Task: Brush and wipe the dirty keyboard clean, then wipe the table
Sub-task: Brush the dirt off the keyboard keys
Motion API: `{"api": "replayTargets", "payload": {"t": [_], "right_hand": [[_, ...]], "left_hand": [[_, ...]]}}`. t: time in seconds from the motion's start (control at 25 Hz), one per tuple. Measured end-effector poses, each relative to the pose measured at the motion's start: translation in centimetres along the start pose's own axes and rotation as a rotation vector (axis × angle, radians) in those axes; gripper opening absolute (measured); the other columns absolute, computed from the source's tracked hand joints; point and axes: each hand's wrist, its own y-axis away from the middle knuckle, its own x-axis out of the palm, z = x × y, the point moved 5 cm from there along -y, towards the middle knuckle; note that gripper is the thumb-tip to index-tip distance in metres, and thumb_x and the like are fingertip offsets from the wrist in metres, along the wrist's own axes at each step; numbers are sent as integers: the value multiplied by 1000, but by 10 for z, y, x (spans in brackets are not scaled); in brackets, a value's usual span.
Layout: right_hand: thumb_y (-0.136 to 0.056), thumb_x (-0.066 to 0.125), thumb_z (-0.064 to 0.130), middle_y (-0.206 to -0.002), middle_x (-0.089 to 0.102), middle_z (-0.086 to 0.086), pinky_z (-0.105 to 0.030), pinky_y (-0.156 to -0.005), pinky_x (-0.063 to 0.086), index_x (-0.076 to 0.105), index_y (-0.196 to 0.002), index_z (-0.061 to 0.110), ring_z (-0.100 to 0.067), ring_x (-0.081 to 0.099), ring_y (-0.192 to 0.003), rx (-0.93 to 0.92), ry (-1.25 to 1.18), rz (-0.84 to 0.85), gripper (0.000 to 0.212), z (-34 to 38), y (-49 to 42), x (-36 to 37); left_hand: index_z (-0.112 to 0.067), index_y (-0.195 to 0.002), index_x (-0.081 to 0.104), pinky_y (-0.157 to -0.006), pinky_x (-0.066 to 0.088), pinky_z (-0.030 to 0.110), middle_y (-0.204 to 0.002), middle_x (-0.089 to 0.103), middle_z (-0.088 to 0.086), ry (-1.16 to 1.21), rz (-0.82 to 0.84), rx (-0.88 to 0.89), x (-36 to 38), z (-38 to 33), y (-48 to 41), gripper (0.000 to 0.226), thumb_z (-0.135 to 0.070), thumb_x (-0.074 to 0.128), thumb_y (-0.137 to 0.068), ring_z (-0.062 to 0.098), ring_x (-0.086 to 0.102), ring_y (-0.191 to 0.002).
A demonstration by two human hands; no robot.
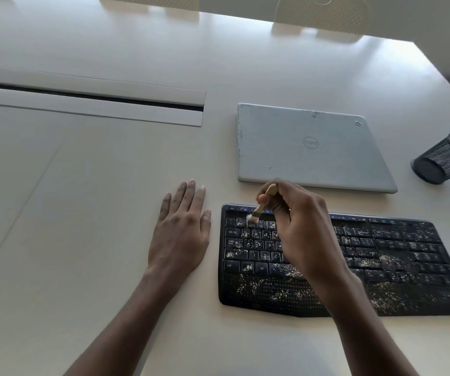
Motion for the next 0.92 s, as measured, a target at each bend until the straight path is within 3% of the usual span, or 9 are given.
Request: {"api": "replayTargets", "payload": {"t": [0.6,0.8,0.92], "right_hand": [[-97,68,4,-90,73,4,-2,-74,42,73,-96,8,0,67,-82,-1,-38,-100,7,0,-2,-4],[-94,70,0,-89,73,7,-6,-75,46,74,-94,10,-6,68,-84,-15,-16,-12,11,-1,-1,2],[-96,69,4,-90,73,7,-4,-76,44,74,-96,10,-5,67,-86,-10,-39,-59,8,1,-2,-5]], "left_hand": [[-18,-164,31,-132,11,42,-172,24,4,-3,-4,0,0,1,0,65,-43,24,-105,16,14,-161],[-18,-164,31,-132,11,43,-173,23,4,-2,1,-1,0,1,0,67,-45,20,-104,16,14,-161],[-18,-164,31,-132,11,43,-173,24,4,-2,-1,-2,0,1,0,67,-46,19,-104,16,14,-161]]}}
